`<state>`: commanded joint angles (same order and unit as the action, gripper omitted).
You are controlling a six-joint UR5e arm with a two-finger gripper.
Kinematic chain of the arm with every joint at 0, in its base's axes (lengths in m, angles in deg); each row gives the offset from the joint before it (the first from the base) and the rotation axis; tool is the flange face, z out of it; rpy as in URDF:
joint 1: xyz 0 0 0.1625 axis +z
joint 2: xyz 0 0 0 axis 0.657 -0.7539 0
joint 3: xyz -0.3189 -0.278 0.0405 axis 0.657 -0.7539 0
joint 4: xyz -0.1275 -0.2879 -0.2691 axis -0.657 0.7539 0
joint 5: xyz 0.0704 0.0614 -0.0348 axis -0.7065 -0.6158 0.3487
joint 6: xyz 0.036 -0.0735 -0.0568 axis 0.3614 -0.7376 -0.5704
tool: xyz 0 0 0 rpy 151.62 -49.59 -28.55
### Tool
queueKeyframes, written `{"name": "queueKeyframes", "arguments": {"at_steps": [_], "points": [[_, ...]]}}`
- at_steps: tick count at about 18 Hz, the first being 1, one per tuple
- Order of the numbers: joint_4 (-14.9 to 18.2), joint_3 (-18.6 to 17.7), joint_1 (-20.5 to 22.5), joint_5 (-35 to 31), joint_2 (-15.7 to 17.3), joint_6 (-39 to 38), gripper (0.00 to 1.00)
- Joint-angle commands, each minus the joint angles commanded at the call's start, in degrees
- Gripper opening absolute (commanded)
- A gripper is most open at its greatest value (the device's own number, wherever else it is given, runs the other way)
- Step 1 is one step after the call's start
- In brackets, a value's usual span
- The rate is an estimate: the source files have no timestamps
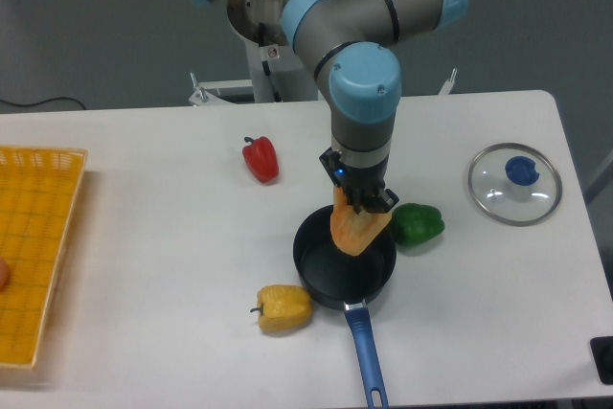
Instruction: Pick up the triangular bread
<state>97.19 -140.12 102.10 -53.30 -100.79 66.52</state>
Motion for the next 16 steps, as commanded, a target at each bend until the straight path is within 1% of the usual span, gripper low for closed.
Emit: {"name": "queueKeyframes", "arguments": {"at_steps": [12,16], "points": [[-0.2,0.0,-0.1,0.0,-0.1,-0.1,0.19],[-0.4,-0.9,-0.1,0.1,0.0,0.0,0.19]]}}
